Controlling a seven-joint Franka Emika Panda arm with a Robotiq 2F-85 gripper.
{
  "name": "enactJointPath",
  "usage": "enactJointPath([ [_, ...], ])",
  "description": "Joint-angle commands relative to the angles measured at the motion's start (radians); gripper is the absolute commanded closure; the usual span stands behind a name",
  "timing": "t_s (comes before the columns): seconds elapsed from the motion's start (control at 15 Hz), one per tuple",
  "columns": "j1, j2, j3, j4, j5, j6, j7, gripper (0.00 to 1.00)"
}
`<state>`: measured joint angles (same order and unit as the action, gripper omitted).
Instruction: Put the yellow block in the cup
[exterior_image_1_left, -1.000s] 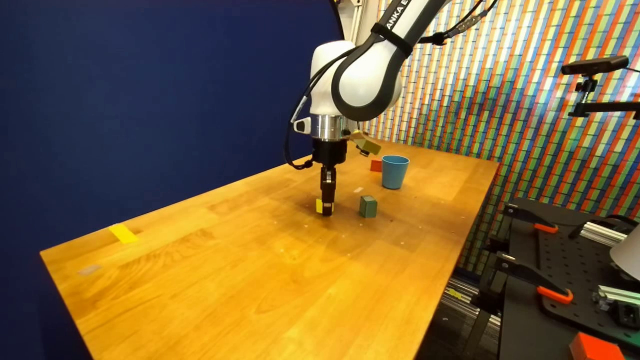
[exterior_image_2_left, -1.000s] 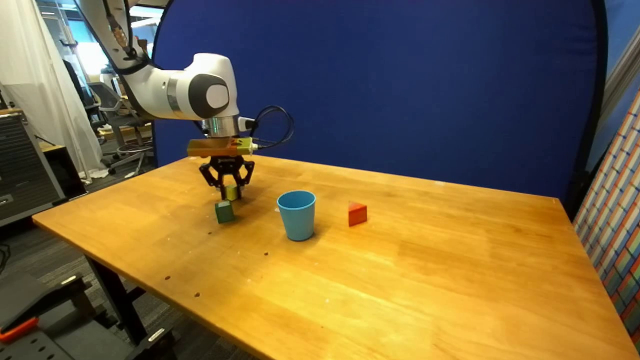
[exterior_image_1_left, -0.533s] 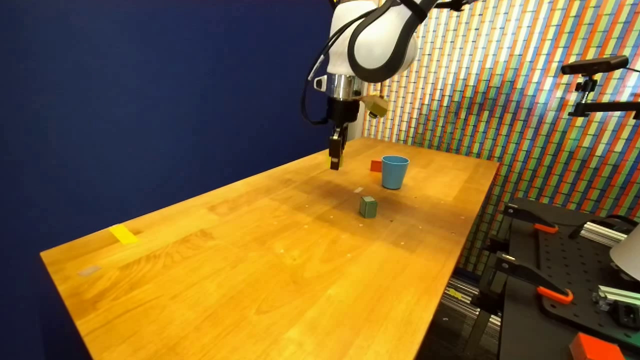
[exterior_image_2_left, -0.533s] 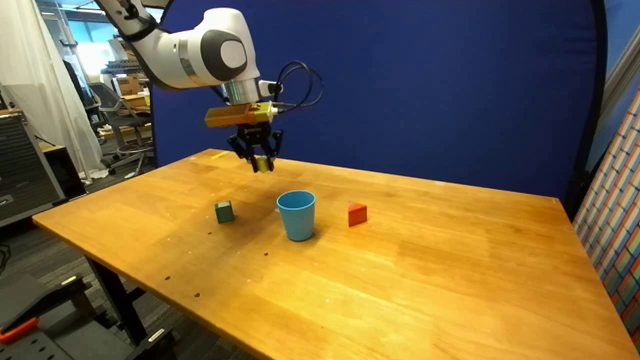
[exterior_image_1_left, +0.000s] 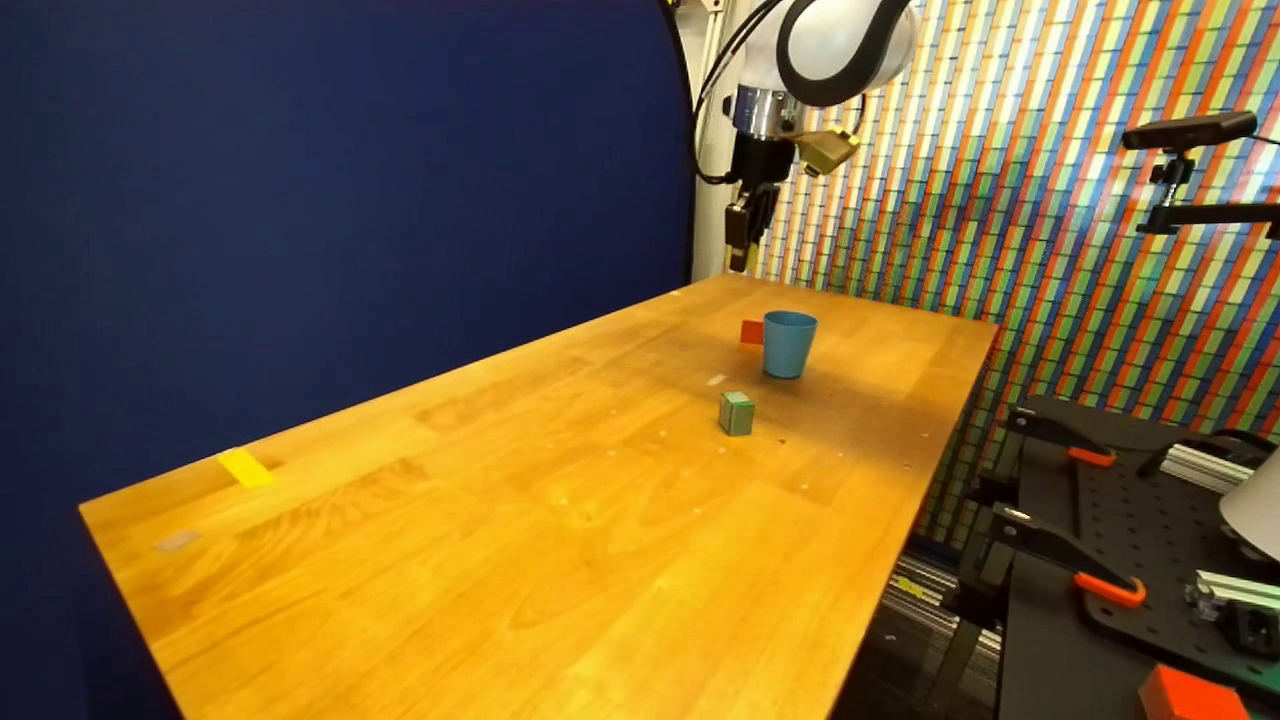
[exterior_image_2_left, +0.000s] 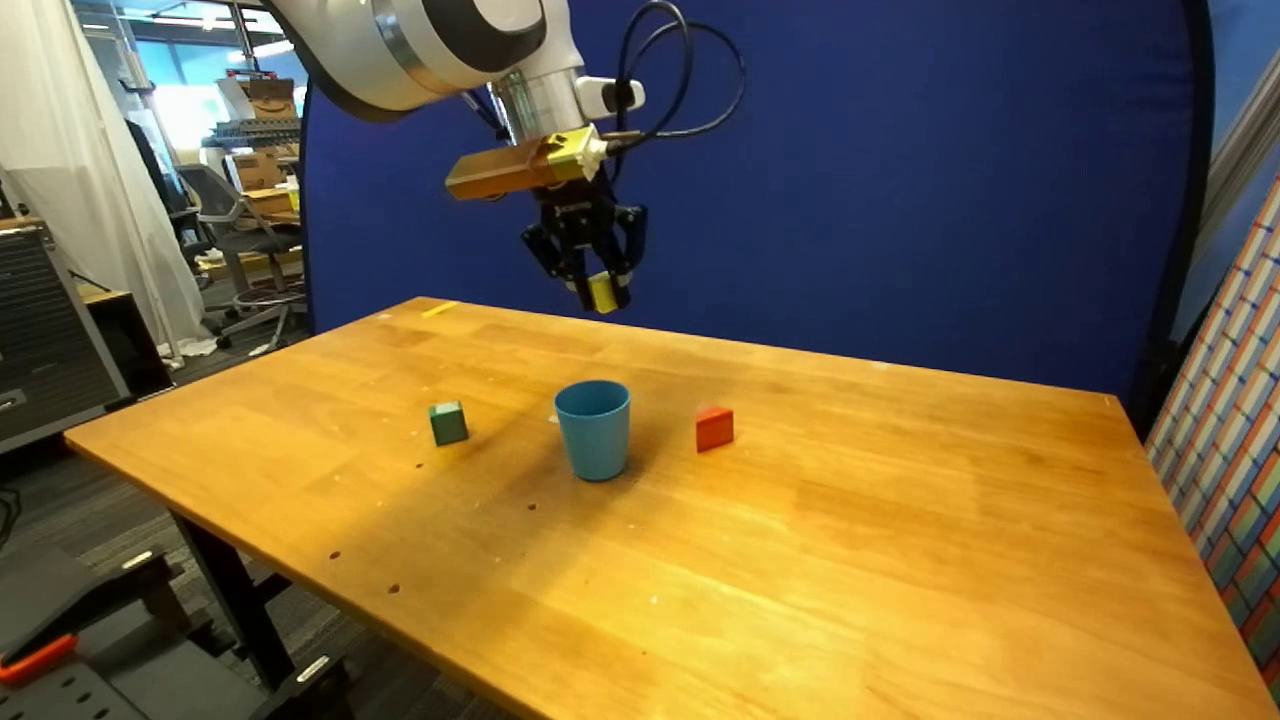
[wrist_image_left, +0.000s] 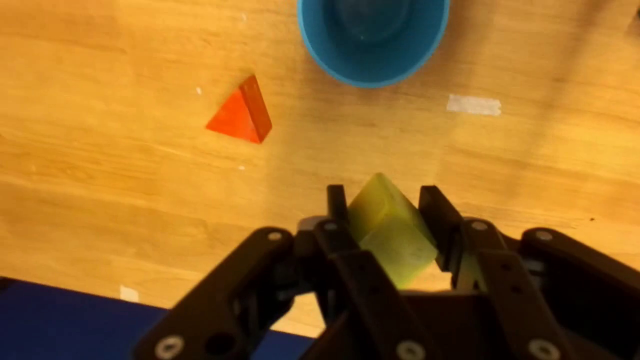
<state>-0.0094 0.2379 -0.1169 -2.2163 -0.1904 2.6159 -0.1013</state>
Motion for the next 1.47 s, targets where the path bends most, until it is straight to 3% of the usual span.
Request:
enactJointPath([
  [0.0, -0.048, -0.007, 0.002, -0.06, 0.027, 0.027, 0.02, 0.84],
  [0.67, -0.113, -0.011, 0.019, -0.129, 0.162, 0.024, -0.009, 0.82],
  [0.73, -0.115, -0.013, 0.021, -0.133, 0.179, 0.023, -0.01, 0.35],
  [0.8, -0.118, -0.019, 0.023, -0.139, 0.195, 0.023, -0.015, 0.34],
  [1.13, -0.141, -0.047, 0.048, -0.151, 0.301, -0.043, -0.08, 0.01],
  [1.2, -0.109, 0.002, 0.021, -0.125, 0.235, -0.01, -0.014, 0.14],
  [1.33, -0.119, -0.004, 0.032, -0.127, 0.266, -0.024, -0.039, 0.01],
  [1.4, -0.121, -0.006, 0.033, -0.128, 0.27, -0.027, -0.043, 0.0],
])
